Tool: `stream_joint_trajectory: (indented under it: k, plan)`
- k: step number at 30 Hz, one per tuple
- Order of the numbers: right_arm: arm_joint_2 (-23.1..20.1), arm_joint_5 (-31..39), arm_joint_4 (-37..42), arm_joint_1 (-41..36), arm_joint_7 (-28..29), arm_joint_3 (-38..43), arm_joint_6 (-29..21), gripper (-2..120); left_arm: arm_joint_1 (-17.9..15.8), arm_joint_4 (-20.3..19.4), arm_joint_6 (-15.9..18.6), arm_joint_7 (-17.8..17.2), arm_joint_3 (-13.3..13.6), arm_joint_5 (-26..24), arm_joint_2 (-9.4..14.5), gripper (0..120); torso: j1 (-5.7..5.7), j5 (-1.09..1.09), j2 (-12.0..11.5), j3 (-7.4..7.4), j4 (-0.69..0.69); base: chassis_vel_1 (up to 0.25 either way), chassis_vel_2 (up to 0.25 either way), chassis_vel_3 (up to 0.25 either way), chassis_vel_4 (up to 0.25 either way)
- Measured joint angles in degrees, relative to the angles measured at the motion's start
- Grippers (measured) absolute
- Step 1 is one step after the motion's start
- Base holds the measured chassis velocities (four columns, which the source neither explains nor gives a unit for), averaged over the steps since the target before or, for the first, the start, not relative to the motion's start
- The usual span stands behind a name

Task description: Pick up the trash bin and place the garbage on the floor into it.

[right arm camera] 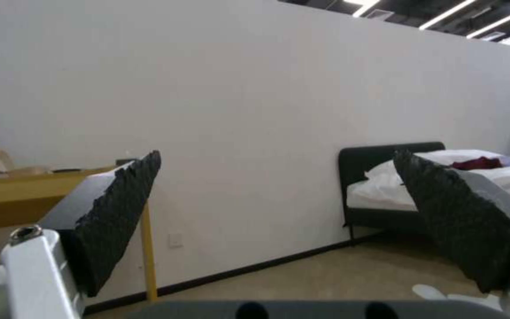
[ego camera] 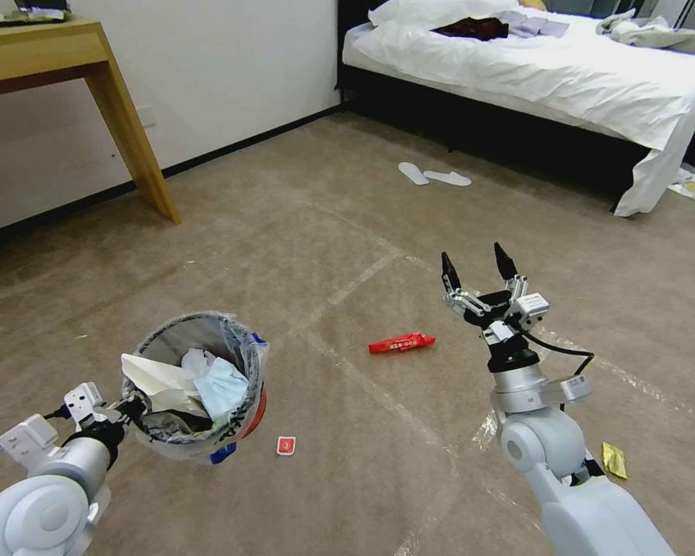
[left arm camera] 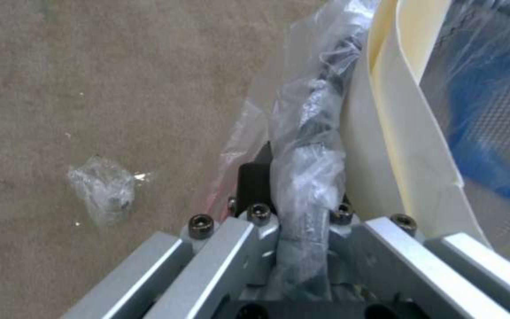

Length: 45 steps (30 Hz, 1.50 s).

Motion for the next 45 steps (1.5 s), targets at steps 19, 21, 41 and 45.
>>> stream_joint_trajectory:
  k: [19,21,41,45]
  plan:
    - [-0.1,-0.4,0.4,-0.6,0.0,0.2,0.0,100,0.2,-0.5,0.0,0.0,-0.5,-0.2,0.1,1,0.00,0.00,0.0,0.01,0.00,-0.041,0.043,0.044,-0.041]
    - [-0.1,-0.4,0.4,-0.7,0.0,0.2,0.0,100,0.3,-0.5,0.0,0.0,-0.5,-0.2,0.1,1,0.00,0.00,0.0,0.01,0.00,-0.048,0.054,0.071,-0.049]
    - [0.1,-0.8,-0.5,-0.6,0.0,0.1,1.1,100,0.1,0.1,0.0,0.0,-0.4,-0.2,0.0,1,0.01,0.00,0.0,0.01,-0.01,-0.054,0.057,0.055,-0.061]
    - [0.2,-0.9,-0.7,-0.3,0.1,0.0,1.1,100,-0.1,0.4,-0.1,0.0,-0.4,-0.2,0.1,1,0.01,0.00,0.0,0.01,0.00,0.000,0.000,0.000,0.000]
